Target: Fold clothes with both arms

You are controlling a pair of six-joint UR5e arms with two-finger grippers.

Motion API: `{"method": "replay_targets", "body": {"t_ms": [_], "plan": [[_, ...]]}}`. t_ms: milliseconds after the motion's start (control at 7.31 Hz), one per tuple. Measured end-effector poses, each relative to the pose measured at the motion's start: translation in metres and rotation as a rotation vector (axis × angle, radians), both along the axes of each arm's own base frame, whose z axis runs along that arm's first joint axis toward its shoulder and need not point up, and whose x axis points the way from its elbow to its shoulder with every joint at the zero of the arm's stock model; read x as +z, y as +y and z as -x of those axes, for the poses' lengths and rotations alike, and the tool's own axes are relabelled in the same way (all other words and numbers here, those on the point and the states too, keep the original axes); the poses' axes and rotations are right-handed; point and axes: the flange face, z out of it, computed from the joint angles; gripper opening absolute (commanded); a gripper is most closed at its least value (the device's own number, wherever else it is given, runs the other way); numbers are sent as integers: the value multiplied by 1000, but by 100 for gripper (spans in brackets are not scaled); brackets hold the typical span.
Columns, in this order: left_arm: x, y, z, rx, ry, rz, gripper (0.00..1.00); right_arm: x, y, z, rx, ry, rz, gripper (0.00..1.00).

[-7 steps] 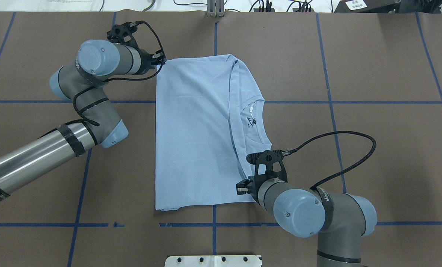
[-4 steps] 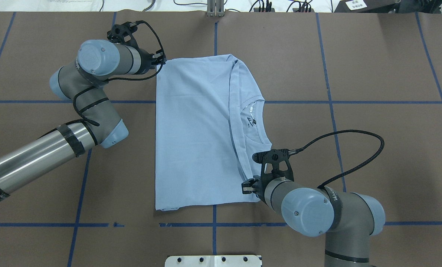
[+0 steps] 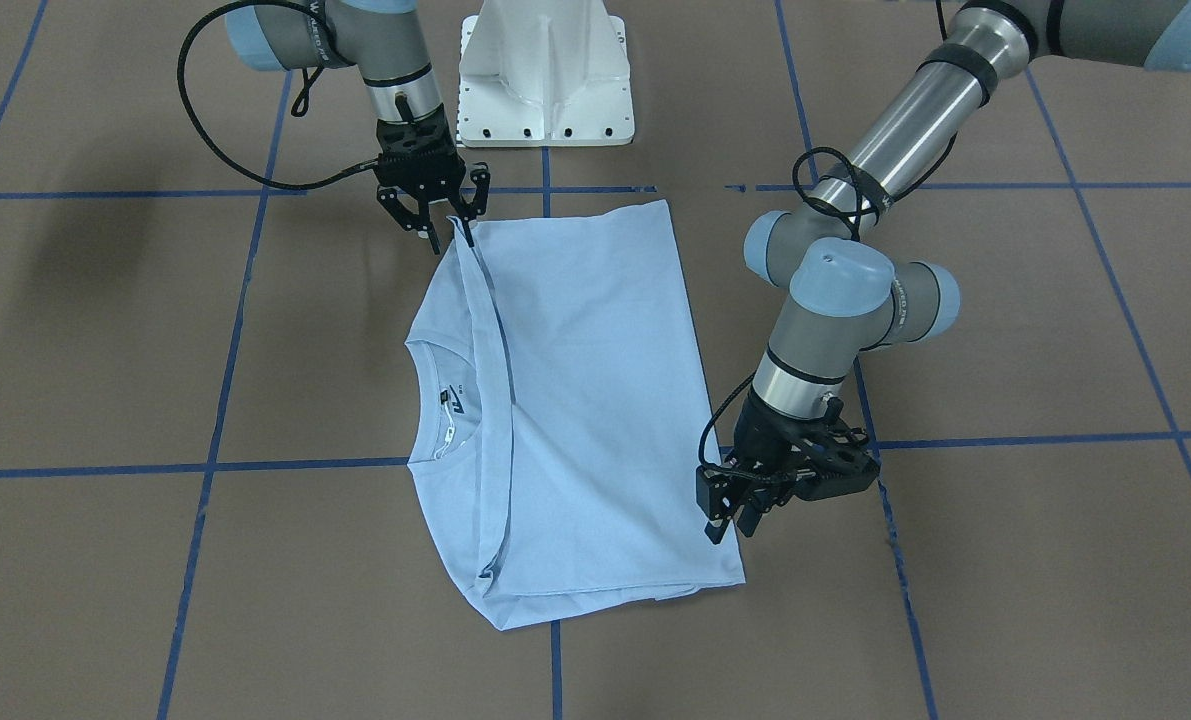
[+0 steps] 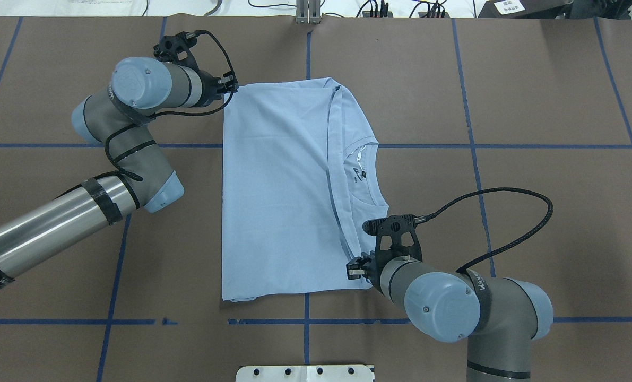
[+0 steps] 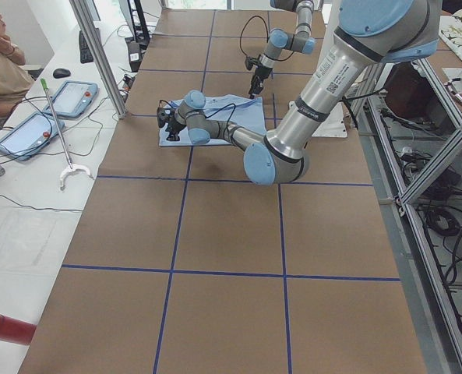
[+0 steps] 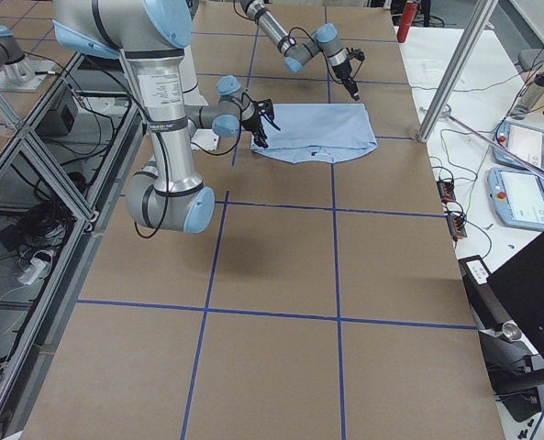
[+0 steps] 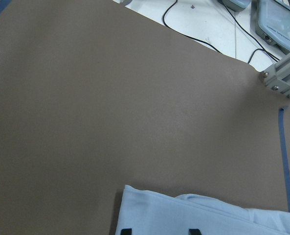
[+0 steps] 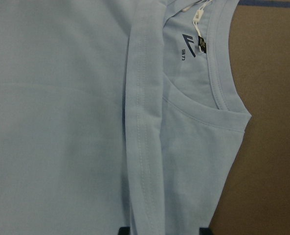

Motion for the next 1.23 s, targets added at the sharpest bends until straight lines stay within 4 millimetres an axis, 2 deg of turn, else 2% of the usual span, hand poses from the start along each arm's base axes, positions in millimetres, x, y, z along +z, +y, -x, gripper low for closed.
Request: {"method": "replay_targets", "body": {"t_ms": [137, 274, 684, 958, 1232], "plan": [[0, 1, -1, 1, 0, 0, 50, -2, -1, 7, -2, 3, 1, 36], [0, 1, -1, 0, 0, 1, 50, 0, -1, 15, -4, 11, 3, 0], [-1, 2, -3, 3, 2, 2, 50, 2, -4, 17, -6, 12, 8, 0], [3, 4, -5, 6, -1, 5, 50, -4, -9, 7, -9, -6, 17, 0], [3, 5, -5, 7, -2, 5, 50, 7, -8, -5, -12, 2, 29, 0]]}}
